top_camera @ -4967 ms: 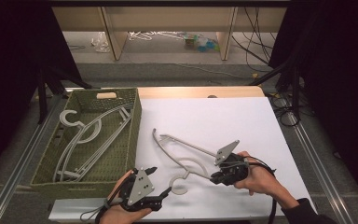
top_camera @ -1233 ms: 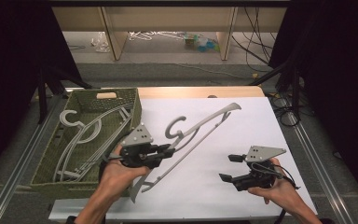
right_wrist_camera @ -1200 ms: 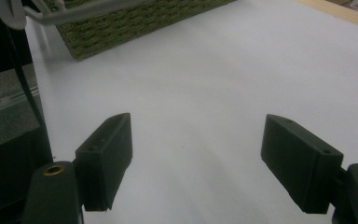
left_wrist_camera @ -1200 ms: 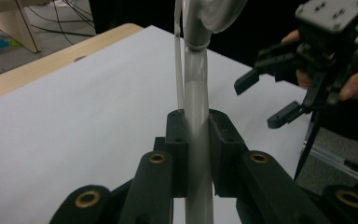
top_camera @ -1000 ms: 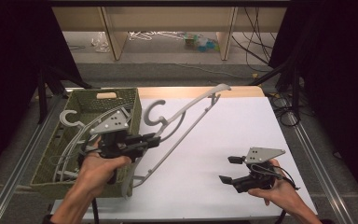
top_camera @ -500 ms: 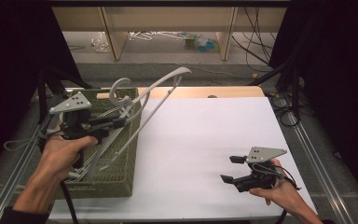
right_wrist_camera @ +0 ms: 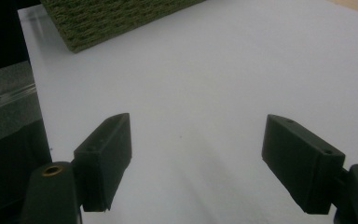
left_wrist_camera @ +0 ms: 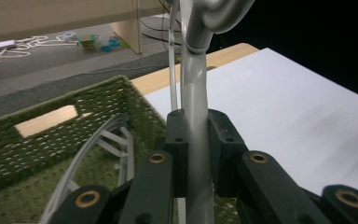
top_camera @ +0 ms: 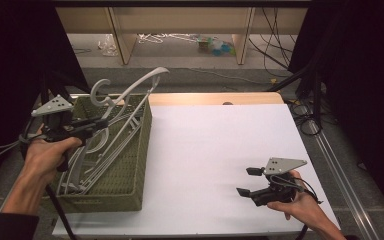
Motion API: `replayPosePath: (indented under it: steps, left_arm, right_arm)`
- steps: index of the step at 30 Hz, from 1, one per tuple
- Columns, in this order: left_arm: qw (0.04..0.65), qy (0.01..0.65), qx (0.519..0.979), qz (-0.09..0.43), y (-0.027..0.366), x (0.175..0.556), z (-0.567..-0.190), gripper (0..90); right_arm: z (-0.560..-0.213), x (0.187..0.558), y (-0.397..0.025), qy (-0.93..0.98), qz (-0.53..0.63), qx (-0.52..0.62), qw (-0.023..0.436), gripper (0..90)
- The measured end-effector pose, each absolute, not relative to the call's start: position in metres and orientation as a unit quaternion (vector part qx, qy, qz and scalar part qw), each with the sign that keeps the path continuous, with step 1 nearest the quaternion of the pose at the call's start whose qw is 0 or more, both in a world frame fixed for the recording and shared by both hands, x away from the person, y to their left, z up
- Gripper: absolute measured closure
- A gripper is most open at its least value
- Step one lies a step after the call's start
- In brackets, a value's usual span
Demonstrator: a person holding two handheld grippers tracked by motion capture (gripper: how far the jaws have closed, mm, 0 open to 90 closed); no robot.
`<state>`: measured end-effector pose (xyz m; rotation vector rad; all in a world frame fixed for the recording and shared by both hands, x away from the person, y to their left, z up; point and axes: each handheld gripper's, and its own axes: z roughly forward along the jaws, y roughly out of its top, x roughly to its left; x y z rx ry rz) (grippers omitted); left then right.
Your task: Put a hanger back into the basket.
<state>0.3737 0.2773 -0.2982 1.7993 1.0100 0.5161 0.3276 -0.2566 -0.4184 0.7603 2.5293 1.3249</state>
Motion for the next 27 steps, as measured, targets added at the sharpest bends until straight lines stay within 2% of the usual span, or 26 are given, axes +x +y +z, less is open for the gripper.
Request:
replayPosePath:
  steps: [11, 27]
  left_arm:
    - [0.456, 0.427, 0.745, 0.234, 0.303, 0.384, -0.319, 79.3]
    - [0.441, 0.440, 0.749, 0.225, 0.333, 0.376, -0.347, 79.3]
  right_arm:
    - [-0.420, 0.328, -0.256, 0.854, 0.444, 0.252, 0.097, 24.8]
    - [-0.421, 0.328, -0.255, 0.857, 0.440, 0.252, 0.092, 24.7]
